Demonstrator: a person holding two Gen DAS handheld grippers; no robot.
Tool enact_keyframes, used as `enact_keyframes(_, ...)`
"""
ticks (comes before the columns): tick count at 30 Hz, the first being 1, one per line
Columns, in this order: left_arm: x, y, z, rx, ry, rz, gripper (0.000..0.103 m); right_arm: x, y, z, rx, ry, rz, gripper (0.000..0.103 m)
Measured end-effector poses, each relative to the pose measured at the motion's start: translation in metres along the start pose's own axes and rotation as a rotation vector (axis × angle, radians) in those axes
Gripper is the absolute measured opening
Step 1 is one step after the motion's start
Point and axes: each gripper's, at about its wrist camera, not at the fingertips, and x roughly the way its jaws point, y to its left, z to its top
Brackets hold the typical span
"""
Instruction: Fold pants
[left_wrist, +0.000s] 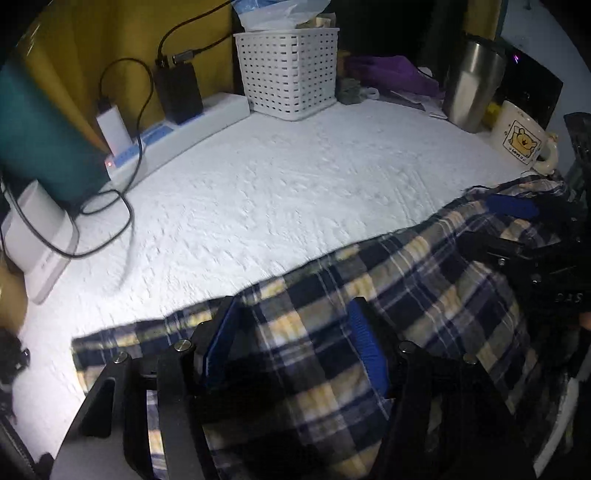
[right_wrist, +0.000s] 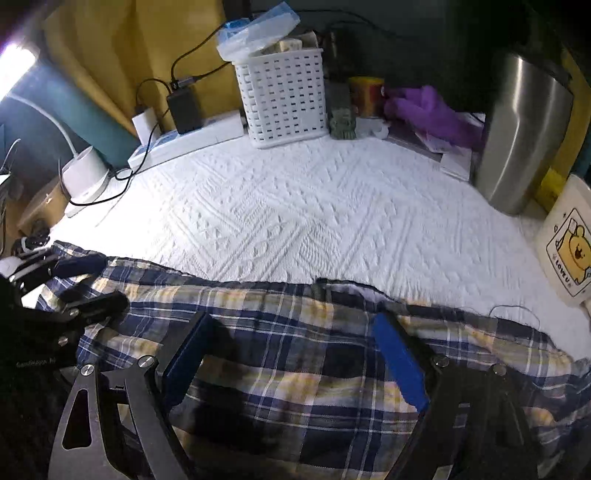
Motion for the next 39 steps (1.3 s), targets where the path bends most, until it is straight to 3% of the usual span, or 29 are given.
enact_keyframes(3, 0.004, 0.011, 0.002, -0.021, -0.005, 0.035, 0.079, -0.004, 0.000, -0.003, -0.013, 0.005, -0.008, 0.089)
enact_keyframes(5, 0.003, 0.022, -0.001, -0.051, -0.007, 0.029, 0.079, -0.007, -0.002, -0.008, -0.022, 0.010, -0.025, 0.089)
enact_keyframes(11, -0.011, 0.049, -0.010, -0.117, -0.015, 0.117, 0.077, -0.021, -0.016, -0.023, -0.009, 0.010, -0.088, 0.089)
enact_keyframes(18, -0.061, 0.069, -0.048, -0.198, -0.062, 0.081, 0.077, -0.050, -0.026, -0.046, 0.027, -0.004, -0.126, 0.090)
enact_keyframes(27, -0.097, 0.034, -0.092, -0.194, -0.074, 0.027, 0.077, -0.076, -0.040, -0.090, 0.066, 0.005, -0.169, 0.090)
enact_keyframes(39, -0.096, -0.019, -0.137, -0.147, -0.024, -0.005, 0.077, -0.105, -0.046, -0.133, 0.075, -0.025, -0.188, 0.089)
